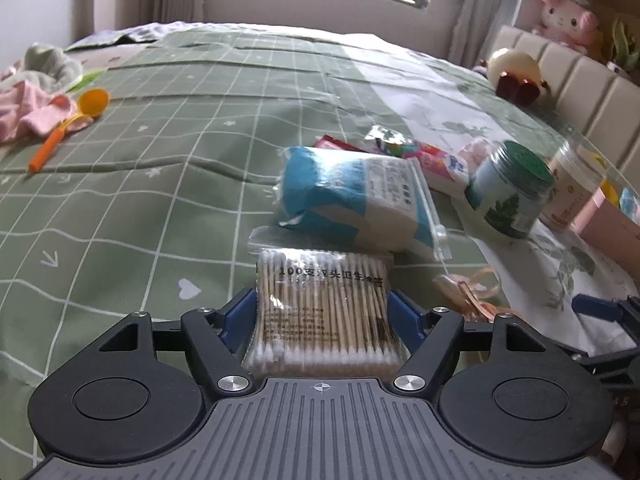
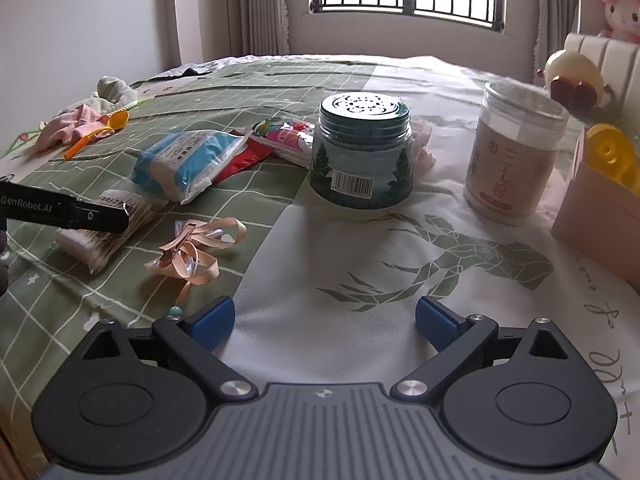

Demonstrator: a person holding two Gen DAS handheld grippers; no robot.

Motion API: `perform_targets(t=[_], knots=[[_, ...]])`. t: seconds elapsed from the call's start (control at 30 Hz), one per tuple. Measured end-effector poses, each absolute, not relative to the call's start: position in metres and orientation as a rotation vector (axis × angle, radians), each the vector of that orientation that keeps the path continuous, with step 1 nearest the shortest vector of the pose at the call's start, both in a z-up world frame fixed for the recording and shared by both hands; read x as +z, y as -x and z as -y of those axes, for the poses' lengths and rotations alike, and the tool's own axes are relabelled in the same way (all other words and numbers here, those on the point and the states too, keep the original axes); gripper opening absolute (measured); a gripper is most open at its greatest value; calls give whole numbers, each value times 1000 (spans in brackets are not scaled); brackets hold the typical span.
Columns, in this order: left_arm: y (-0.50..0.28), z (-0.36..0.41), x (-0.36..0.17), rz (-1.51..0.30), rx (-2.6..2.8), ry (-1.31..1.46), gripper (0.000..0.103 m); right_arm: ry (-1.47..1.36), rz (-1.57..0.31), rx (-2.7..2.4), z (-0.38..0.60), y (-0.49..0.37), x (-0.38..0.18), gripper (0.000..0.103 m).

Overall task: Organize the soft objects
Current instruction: 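Grasp the cotton swab pack with the left gripper while the right gripper grasps the pink ribbon bow, then carry the swab pack and ribbon over the pink box and open both grippers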

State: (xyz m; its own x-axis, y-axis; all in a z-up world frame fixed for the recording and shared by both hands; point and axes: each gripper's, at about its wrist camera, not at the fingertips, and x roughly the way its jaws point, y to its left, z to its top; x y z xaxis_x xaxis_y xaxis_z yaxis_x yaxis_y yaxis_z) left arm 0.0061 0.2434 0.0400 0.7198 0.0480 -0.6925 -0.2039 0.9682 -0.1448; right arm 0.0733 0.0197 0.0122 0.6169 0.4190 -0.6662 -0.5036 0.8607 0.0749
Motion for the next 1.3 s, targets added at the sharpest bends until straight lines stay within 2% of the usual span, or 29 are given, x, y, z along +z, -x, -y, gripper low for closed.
perform_targets(t=[0.37, 0.43, 0.5, 0.67, 0.83, 0.87, 1.0, 1.17, 1.3], knots=[[2, -225, 33, -736, 61, 93, 78, 187, -799, 543, -28, -79, 13, 103], [5, -230, 35, -724, 56, 127, 75, 190, -806, 555, -27, -81, 16, 103], [11, -237, 39, -708, 68, 177, 75, 145, -794, 586, -27, -80, 27, 93], [22, -248, 48, -696, 113, 194, 74, 89, -764, 697, -52, -83, 51, 91], [26, -255, 52, -692, 140, 211, 74, 140, -814, 735, -88, -93, 44, 67], [27, -257, 53, -694, 145, 217, 74, 149, -828, 741, -93, -95, 40, 59], [26, -265, 59, -678, 178, 236, 74, 227, -830, 781, -105, -95, 42, 13], [6, -264, 89, -599, 207, 243, 74, 206, -728, 832, -88, -103, 88, 11], [-40, -238, 129, -548, 182, 118, 74, 160, -577, 787, -45, -132, 155, 11]])
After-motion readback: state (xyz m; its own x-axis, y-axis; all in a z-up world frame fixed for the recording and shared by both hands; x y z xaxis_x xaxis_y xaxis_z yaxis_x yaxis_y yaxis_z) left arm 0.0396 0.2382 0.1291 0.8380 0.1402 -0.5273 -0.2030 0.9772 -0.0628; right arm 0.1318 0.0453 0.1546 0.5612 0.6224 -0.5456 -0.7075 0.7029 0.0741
